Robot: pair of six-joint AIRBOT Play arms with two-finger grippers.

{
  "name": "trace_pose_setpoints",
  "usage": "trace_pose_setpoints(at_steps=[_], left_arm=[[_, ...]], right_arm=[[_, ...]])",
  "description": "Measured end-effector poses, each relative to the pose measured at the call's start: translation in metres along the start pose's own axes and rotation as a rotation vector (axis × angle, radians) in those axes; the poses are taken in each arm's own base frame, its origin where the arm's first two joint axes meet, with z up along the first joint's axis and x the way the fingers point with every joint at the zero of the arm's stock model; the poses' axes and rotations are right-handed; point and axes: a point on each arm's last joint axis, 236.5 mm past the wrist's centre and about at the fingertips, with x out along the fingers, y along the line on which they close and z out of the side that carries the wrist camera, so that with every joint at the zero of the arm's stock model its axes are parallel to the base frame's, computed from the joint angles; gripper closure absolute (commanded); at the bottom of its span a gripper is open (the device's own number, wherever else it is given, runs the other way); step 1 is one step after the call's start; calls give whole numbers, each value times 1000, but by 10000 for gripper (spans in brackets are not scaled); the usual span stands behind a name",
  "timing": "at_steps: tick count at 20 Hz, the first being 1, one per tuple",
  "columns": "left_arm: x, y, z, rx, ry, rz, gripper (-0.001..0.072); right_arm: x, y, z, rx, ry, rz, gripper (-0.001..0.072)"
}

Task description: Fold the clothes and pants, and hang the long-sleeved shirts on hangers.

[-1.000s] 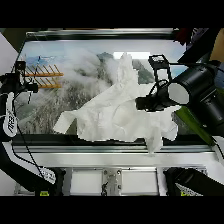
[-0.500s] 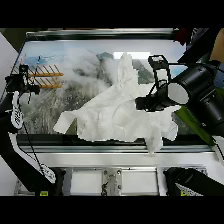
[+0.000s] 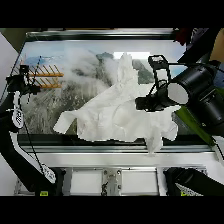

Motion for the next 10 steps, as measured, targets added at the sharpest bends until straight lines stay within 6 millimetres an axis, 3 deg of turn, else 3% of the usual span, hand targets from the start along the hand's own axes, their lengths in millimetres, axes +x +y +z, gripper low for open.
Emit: trace_pose_setpoints(at_steps=[1, 4, 5, 10], left_arm=[[0, 0, -2, 7, 8, 1, 658], [1, 0, -3, 8, 13, 1, 662], [1, 0, -4, 6, 15, 1, 698], [-5, -1, -8, -9, 38, -8, 698]], right_arm=[[0, 0, 0, 0, 0, 0, 701], [0, 0, 0, 0, 0, 0, 701], [0, 0, 0, 0, 0, 0, 700], [0, 0, 0, 0, 0, 0, 701]])
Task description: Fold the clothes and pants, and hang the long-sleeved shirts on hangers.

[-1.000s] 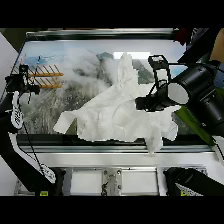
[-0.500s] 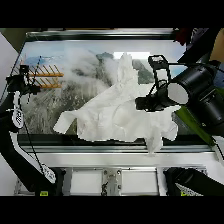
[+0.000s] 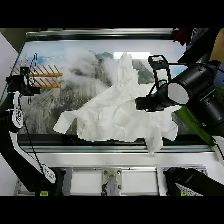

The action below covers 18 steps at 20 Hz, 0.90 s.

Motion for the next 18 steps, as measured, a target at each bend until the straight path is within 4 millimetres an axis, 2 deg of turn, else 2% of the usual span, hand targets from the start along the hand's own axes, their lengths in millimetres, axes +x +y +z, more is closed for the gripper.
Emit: trace_pose_setpoints(at_steps=[2, 3, 5, 9, 13, 18], left_arm=[[-12, 4, 1, -8, 2, 1, 698], [-23, 8, 8, -12, -21, 8, 698], [-50, 18, 18, -19, -58, 24, 698], [-111, 23, 37, -5, -134, 38, 698], [-162, 11, 46, 31, -179, 34, 698], [-187, -19, 38, 109, -150, -5, 698]], right_arm=[[0, 0, 0, 0, 0, 0, 701], [0, 0, 0, 0, -1, 0, 701], [0, 0, 0, 0, 0, 0, 700], [0, 0, 0, 0, 0, 0, 701], [0, 0, 0, 0, 0, 0, 700], [0, 0, 0, 0, 0, 0, 700]])
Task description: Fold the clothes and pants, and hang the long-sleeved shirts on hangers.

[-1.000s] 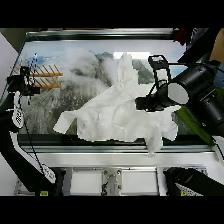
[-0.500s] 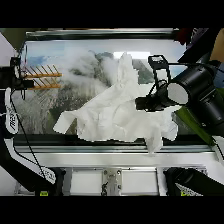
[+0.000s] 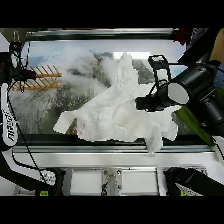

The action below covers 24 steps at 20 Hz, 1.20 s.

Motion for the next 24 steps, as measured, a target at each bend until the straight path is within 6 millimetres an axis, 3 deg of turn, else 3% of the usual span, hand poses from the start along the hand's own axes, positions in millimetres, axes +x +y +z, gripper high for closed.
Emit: trace_pose_setpoints(at_steps=[2, 5, 8, 10, 13, 20, 24], left_arm=[[-11, -21, 2, 40, -11, -73, 698], [-44, -68, 5, 167, -55, -281, 698], [-92, -120, -12, 337, -73, -548, 698], [-124, -144, -31, 426, -59, -696, 698], [-154, -160, -61, 516, 13, -835, 700], [-202, -177, -95, 684, -24, -929, 701], [-226, -176, -139, 796, -73, -944, 701]], right_arm=[[0, 0, 0, 0, 0, 0, 701], [0, 0, 0, 0, 0, 0, 700], [0, 0, 0, 0, 0, 0, 701], [0, 0, 0, 0, 0, 0, 701], [0, 0, 0, 0, 0, 0, 701], [0, 0, 0, 0, 0, 0, 701], [0, 0, 0, 0, 0, 0, 701]])
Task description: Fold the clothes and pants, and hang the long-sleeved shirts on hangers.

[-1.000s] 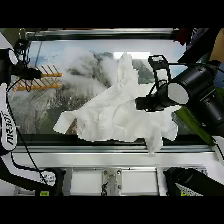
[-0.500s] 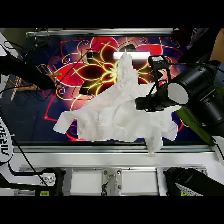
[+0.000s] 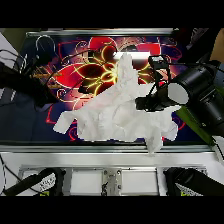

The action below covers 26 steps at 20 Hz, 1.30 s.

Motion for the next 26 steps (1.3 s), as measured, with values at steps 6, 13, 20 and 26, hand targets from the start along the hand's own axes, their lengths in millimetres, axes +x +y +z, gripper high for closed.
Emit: trace_pose_setpoints(at_steps=[6, 13, 20, 26], left_arm=[[11, -69, -50, 92, 17, -36, 700], [46, -120, -96, 134, 41, -100, 700], [78, -116, -95, 199, 108, -169, 700], [93, -87, -66, 236, 152, -221, 701]], right_arm=[[0, 0, 0, 0, 0, -1, 700], [0, 0, 0, 0, 0, 0, 700], [0, 0, 0, 0, 0, 0, 701], [0, 0, 0, 0, 0, 0, 701]])
